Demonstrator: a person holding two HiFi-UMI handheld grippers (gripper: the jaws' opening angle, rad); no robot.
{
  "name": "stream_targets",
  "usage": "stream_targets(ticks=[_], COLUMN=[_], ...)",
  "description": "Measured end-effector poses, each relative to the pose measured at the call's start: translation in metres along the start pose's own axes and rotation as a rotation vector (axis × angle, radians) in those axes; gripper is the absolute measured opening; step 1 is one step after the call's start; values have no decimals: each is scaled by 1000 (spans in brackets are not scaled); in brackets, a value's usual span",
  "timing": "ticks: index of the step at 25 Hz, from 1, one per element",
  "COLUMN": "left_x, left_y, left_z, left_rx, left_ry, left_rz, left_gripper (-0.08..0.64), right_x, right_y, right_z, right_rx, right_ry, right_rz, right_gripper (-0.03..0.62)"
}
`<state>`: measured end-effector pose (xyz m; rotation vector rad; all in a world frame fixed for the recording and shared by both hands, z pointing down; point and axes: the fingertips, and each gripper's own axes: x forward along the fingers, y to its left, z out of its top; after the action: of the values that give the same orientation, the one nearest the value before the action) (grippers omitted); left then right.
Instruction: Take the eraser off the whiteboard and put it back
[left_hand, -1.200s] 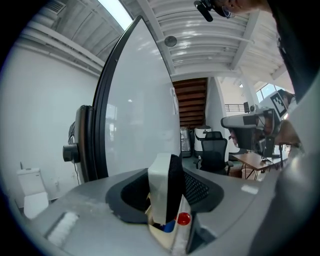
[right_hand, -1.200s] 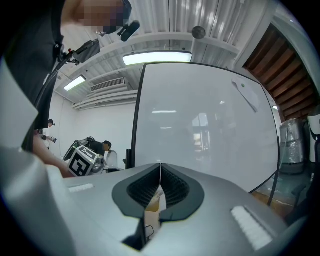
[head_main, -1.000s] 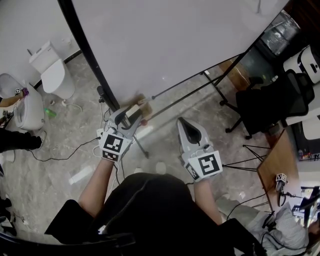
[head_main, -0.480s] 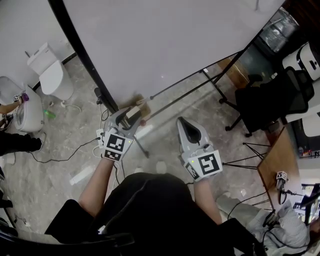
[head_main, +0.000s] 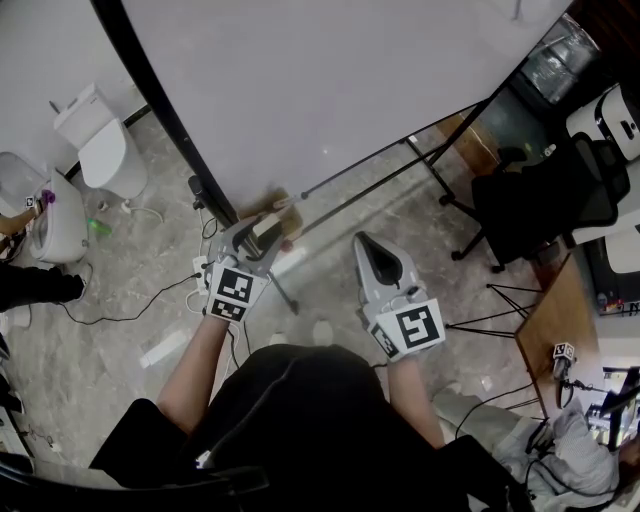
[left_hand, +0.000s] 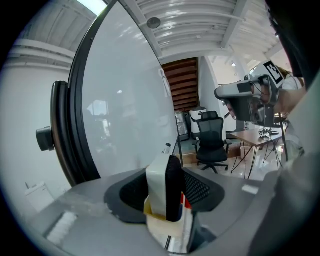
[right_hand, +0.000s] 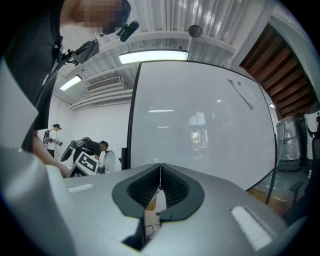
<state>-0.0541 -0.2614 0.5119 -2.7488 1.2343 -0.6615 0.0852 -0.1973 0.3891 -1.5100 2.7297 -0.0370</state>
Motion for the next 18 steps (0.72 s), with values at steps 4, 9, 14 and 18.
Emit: stream_targets(ticks=[4,9,14,18], left_x=[0,1,2,0], left_y=[2,1,1,5], left_z=[-3,-4,-6,-4], left_rx=[-4,-5,-10,-6], left_ry=[5,12,21,11], left_rz=[3,5,8,26], left_gripper=[213,215,221,236], right_x=[1,0,0,0], right_y=[1,-1,-2,0], right_z=[-1,-2,0,-1], right_rx=[1,21,16,14], right_ry=[1,2,2,3], right_rz=[1,4,4,5], right_gripper=[11,11,11,11])
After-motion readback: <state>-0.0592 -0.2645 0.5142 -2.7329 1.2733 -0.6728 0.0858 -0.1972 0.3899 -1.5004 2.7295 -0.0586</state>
